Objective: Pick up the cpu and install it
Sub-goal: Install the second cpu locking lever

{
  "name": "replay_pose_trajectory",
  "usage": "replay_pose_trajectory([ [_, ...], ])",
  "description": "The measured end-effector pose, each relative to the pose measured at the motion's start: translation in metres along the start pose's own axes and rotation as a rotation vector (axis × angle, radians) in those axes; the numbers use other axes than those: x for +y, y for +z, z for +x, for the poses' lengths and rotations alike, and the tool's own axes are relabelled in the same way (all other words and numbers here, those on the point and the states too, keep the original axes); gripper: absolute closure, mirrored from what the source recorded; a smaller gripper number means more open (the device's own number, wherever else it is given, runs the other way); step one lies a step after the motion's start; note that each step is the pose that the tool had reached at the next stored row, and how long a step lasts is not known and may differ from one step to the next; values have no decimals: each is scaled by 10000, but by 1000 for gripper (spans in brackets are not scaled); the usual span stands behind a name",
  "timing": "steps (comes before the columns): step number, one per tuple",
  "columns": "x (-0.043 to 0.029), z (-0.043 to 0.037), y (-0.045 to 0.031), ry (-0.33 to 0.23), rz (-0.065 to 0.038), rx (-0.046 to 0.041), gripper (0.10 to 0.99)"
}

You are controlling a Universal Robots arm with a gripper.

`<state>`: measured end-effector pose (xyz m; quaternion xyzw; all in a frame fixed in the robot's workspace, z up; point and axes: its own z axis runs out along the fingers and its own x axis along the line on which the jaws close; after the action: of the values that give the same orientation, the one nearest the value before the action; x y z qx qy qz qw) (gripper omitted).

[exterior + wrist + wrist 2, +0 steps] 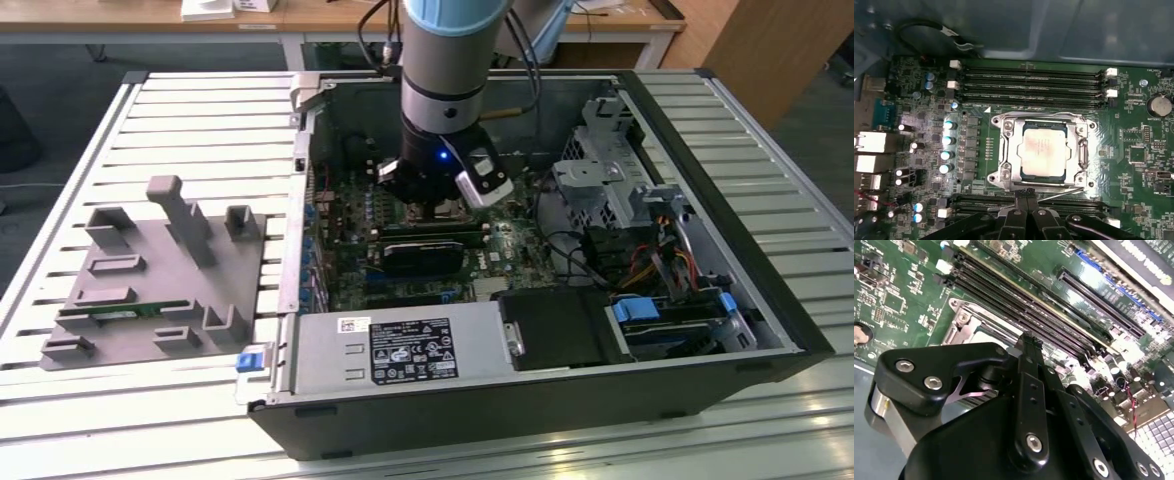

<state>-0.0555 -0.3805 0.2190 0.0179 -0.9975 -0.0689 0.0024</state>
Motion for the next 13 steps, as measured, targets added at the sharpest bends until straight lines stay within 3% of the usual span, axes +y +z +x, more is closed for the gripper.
replay_pose_trajectory([
  [3,-40,41,-5,-2,-154,-6,980],
  [7,-80,97,-4,-3,-272,-10,980],
  [13,-92,102,76,-4,-460,-17,980],
])
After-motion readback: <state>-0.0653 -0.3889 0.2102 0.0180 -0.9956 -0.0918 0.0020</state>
